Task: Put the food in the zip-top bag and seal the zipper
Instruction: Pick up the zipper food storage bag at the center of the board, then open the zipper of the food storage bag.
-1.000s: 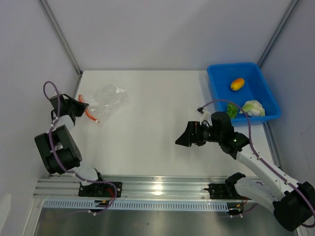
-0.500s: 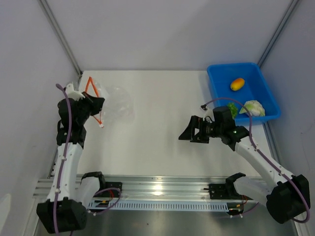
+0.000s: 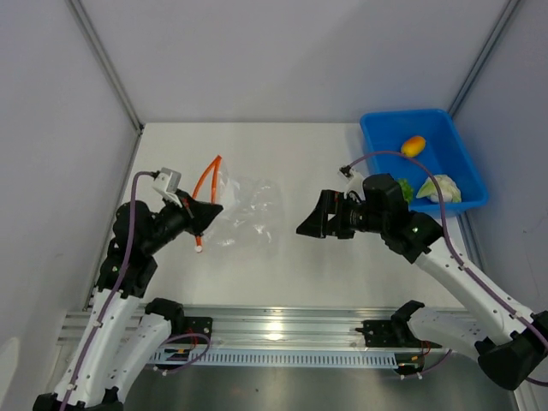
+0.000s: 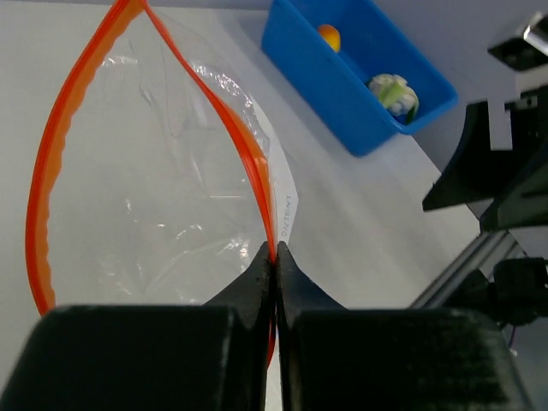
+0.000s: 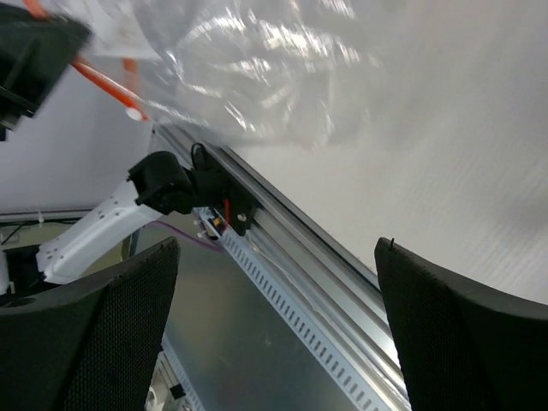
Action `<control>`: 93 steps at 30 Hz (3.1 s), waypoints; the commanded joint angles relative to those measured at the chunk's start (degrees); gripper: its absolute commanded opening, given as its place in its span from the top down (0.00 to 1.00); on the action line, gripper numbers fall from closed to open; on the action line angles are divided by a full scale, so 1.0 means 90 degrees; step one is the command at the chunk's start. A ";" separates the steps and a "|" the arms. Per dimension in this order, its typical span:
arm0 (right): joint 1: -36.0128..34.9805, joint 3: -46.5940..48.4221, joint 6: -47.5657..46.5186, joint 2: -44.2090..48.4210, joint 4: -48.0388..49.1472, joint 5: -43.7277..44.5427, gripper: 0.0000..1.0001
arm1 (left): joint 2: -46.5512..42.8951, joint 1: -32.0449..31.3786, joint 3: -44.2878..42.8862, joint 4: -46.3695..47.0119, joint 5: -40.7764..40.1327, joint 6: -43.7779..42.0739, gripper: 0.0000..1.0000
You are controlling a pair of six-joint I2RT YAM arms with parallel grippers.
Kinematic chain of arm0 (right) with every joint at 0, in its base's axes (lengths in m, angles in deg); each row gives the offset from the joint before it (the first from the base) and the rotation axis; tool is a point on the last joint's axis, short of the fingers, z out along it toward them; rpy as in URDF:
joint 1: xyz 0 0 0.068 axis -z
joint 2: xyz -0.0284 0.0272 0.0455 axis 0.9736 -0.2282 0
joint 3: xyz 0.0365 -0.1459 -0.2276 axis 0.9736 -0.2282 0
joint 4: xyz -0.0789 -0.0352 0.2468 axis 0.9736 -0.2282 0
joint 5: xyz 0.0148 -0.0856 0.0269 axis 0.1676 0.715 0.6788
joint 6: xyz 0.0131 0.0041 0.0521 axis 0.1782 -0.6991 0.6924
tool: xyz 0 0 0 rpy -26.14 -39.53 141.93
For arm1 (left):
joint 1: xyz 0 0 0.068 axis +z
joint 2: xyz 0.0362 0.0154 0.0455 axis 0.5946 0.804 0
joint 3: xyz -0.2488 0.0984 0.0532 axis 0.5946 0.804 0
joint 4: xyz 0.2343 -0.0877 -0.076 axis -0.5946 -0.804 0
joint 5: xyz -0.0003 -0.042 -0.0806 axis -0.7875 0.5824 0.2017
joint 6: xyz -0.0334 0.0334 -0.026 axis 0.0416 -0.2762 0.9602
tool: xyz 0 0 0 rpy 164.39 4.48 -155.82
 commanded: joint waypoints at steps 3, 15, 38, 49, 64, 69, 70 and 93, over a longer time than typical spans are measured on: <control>-0.0526 0.1107 0.0373 -0.0262 -0.0189 0.1093 0.06 | -0.0478 -0.0730 -0.0159 -0.0406 0.0028 -0.0369 0.99; -0.2186 0.3382 0.1146 -0.1892 -0.0920 0.2890 0.18 | -0.1036 -0.2370 0.0193 -0.0378 -0.1154 0.0314 0.99; -0.2890 0.5200 0.1263 -0.3885 -0.2182 0.4121 0.09 | 0.0077 -0.4422 -0.0549 -0.0944 -0.3948 -0.0242 1.00; -0.2890 0.5278 0.1195 -0.3895 -0.2084 0.4249 0.08 | 0.0419 -0.4774 -0.0510 -0.0944 -0.4397 -0.0360 0.99; -0.2783 0.5278 0.1126 -0.4285 -0.2211 0.4063 0.12 | 0.0625 -0.4842 -0.0579 -0.0808 -0.4485 -0.0457 0.99; -0.2734 0.5200 0.1175 -0.4422 -0.2084 0.3878 0.16 | 0.0595 -0.4862 -0.0491 -0.0798 -0.4524 -0.0447 1.00; -0.2724 0.5181 0.1194 -0.4471 -0.2065 0.3849 0.17 | 0.0595 -0.4862 -0.0471 -0.0798 -0.4534 -0.0447 0.99; -0.2509 0.2955 0.0375 -0.3183 -0.0093 0.2969 1.00 | -0.0508 -0.4862 -0.0949 -0.2066 -0.5255 0.0314 0.27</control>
